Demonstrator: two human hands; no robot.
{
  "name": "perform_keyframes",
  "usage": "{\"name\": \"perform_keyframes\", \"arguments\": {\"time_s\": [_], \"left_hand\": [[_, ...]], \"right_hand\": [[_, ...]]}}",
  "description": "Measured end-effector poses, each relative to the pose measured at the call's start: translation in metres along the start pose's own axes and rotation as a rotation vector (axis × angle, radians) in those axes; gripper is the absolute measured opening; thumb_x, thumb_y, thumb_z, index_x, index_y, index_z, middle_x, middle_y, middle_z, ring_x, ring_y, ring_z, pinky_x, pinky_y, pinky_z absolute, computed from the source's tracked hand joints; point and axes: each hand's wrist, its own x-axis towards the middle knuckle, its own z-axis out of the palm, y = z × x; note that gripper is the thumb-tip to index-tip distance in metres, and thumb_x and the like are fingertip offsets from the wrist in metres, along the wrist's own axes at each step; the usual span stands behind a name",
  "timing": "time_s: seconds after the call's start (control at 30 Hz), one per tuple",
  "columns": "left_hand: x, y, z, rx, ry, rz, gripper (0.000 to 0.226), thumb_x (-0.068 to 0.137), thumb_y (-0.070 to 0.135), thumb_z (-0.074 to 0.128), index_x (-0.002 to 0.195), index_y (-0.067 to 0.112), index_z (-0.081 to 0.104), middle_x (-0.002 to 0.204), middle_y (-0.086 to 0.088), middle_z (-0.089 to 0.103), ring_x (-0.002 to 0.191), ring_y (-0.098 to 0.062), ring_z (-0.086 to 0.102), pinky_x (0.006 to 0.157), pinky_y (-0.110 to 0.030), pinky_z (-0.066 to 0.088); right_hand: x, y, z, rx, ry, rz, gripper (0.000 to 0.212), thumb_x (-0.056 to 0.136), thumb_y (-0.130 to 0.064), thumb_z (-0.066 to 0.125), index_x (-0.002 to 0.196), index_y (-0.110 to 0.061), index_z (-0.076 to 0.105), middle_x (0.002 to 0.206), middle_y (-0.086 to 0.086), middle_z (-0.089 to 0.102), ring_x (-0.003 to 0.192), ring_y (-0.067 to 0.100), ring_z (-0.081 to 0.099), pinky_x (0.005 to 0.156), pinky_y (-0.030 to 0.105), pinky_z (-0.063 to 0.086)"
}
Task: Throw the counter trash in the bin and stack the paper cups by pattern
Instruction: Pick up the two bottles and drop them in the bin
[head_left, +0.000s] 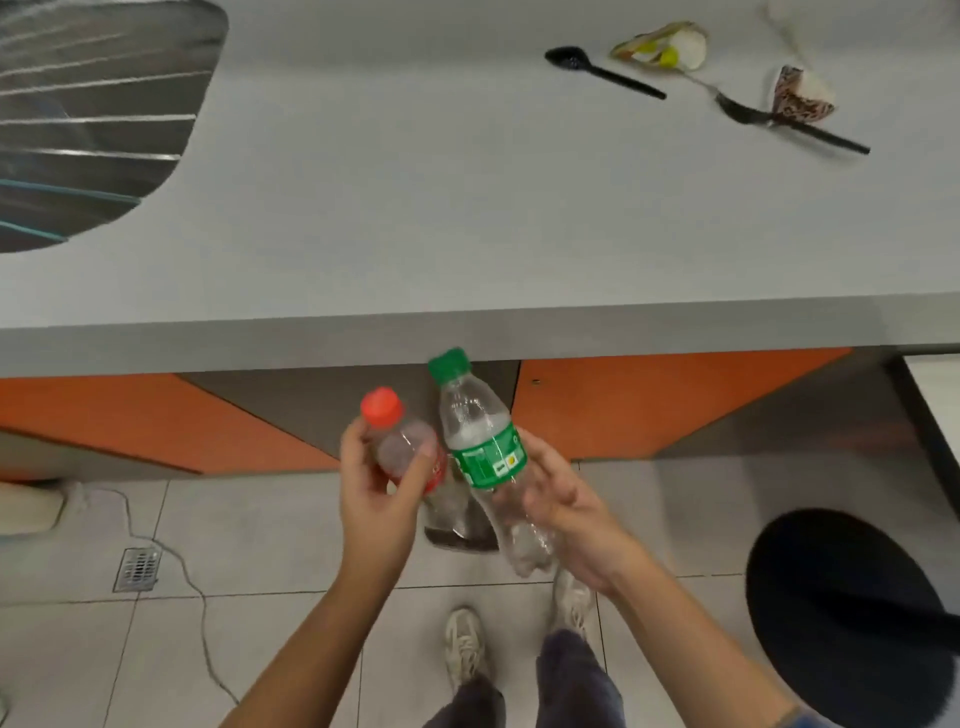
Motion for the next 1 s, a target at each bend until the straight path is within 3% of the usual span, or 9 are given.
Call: {"name": "perform_keyframes", "arguments": {"time_s": [0.1,0.17,0.23,0.33,0.47,0.57,0.7,0.87,1.0], "left_hand": [[0.008,-0.065,-0.009,0.114,-0.029,-0.136,0.044,0.079,0.022,0.075,0.116,0.037,0.055,0.104,0.01,0.066,0.102,-0.015,0.062,0.083,-0.024,0.05],[0.019,-0.109,-0.011,0.196,-0.021,-0.223,0.043,0.075,0.021,0.078,0.111,0.029,0.057,0.1,0.008,0.066,0.099,-0.014,0.062,0.076,-0.02,0.05],[0.033,-0.154,-0.01,0.273,-0.049,-0.285,0.039,0.066,0.029,0.075,0.099,0.034,0.054,0.094,0.012,0.064,0.09,-0.009,0.061,0.072,-0.022,0.049],[0.055,-0.229,-0.006,0.429,-0.123,-0.391,0.037,0.07,0.016,0.075,0.098,0.027,0.054,0.093,0.003,0.063,0.089,-0.021,0.062,0.074,-0.029,0.048],[0.079,-0.325,0.005,0.659,-0.193,-0.453,0.04,0.073,0.019,0.074,0.11,0.013,0.059,0.107,-0.011,0.061,0.093,-0.028,0.061,0.082,-0.035,0.05],[0.086,-0.381,0.011,0.756,-0.241,-0.491,0.03,0.08,0.032,0.067,0.107,0.021,0.058,0.1,-0.005,0.067,0.089,-0.025,0.063,0.08,-0.035,0.052],[0.092,-0.432,0.021,0.871,-0.293,-0.483,0.031,0.084,0.032,0.064,0.112,0.021,0.054,0.102,-0.007,0.069,0.092,-0.026,0.064,0.08,-0.032,0.05],[0.098,-0.468,0.03,0.894,-0.374,-0.511,0.06,0.078,0.025,0.073,0.13,0.019,0.043,0.121,-0.006,0.062,0.11,-0.025,0.06,0.094,-0.031,0.046],[0.093,-0.446,0.03,0.892,-0.358,-0.477,0.069,0.078,0.022,0.074,0.137,0.019,0.04,0.131,-0.009,0.051,0.118,-0.026,0.055,0.097,-0.03,0.043]], "right_hand": [[0.019,0.036,-0.017,0.019,0.045,0.046,0.088,0.057,-0.029,0.089,0.133,-0.017,0.047,0.128,0.005,0.063,0.118,0.019,0.059,0.088,0.024,0.05],[0.04,0.06,-0.034,-0.013,0.099,0.074,0.077,0.059,-0.025,0.086,0.127,-0.013,0.054,0.122,0.01,0.065,0.111,0.024,0.062,0.086,0.026,0.051],[0.066,0.085,-0.054,-0.051,0.185,0.097,0.062,0.062,-0.027,0.082,0.119,-0.014,0.062,0.114,0.012,0.067,0.102,0.026,0.062,0.076,0.029,0.051],[0.11,0.132,-0.09,-0.041,0.291,0.132,0.052,0.067,-0.016,0.074,0.117,-0.015,0.061,0.108,0.008,0.069,0.091,0.02,0.065,0.062,0.024,0.052],[0.167,0.214,-0.138,-0.158,0.305,0.182,0.073,0.063,-0.013,0.081,0.13,-0.02,0.051,0.119,0.004,0.067,0.109,0.02,0.064,0.091,0.033,0.051],[0.2,0.268,-0.172,-0.258,0.365,0.201,0.074,0.069,-0.004,0.081,0.132,-0.024,0.047,0.121,0.003,0.064,0.11,0.019,0.063,0.086,0.028,0.054],[0.24,0.316,-0.201,-0.496,0.403,0.214,0.074,0.07,0.006,0.076,0.128,-0.026,0.043,0.108,-0.009,0.06,0.097,0.007,0.06,0.072,0.012,0.05],[0.275,0.354,-0.23,-0.86,0.487,0.289,0.086,0.068,-0.012,0.08,0.141,-0.027,0.035,0.135,-0.005,0.05,0.124,0.021,0.051,0.1,0.029,0.043],[0.263,0.339,-0.224,-0.99,0.454,0.305,0.101,0.074,-0.019,0.076,0.152,-0.021,0.012,0.152,0.0,0.029,0.134,0.02,0.041,0.105,0.025,0.036]]}}
